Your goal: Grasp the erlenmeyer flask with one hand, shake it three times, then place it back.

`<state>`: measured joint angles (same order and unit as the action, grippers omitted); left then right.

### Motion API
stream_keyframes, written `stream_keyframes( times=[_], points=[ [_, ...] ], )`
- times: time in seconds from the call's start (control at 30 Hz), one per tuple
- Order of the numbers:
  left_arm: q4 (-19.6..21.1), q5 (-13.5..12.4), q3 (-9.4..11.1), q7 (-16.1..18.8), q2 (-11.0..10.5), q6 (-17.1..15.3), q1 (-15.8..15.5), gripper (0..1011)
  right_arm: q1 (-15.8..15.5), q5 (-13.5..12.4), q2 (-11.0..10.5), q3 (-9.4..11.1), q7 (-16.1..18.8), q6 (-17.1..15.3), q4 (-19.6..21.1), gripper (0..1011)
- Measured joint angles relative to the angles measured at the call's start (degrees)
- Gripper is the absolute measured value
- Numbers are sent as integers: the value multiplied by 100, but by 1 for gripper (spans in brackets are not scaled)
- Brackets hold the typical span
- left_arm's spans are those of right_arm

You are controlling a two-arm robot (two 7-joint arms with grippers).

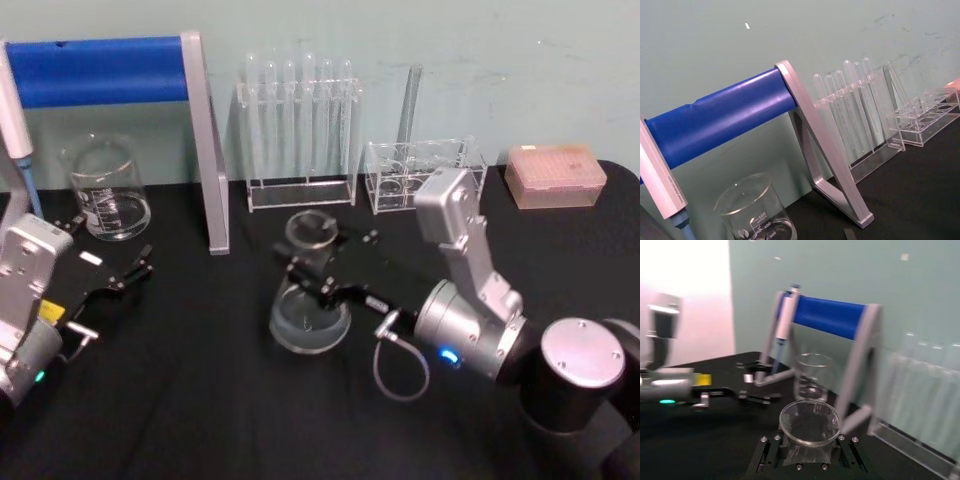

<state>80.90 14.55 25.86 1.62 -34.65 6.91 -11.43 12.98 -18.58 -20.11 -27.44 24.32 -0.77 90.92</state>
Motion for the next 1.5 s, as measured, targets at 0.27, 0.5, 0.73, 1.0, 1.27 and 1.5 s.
stream_keyframes(
  times=[0.27,0.5,0.73,1.0,1.27,1.5],
  points=[
    [0,0,0,0,0,0,0,1001,101,118,49,358,-345,33,-280,449],
    [0,0,0,0,0,0,0,1001,148,244,78,703,-619,42,-494,449],
    [0,0,0,0,0,0,0,1001,159,356,90,1023,-833,43,-644,449],
    [0,0,0,0,0,0,0,1001,137,451,137,1250,-922,23,-695,449],
    [0,0,0,0,0,0,0,1001,79,493,233,1202,-731,-16,-597,449],
    [0,0,0,0,0,0,0,1001,45,488,306,1016,-519,-26,-475,449]
  ],
)
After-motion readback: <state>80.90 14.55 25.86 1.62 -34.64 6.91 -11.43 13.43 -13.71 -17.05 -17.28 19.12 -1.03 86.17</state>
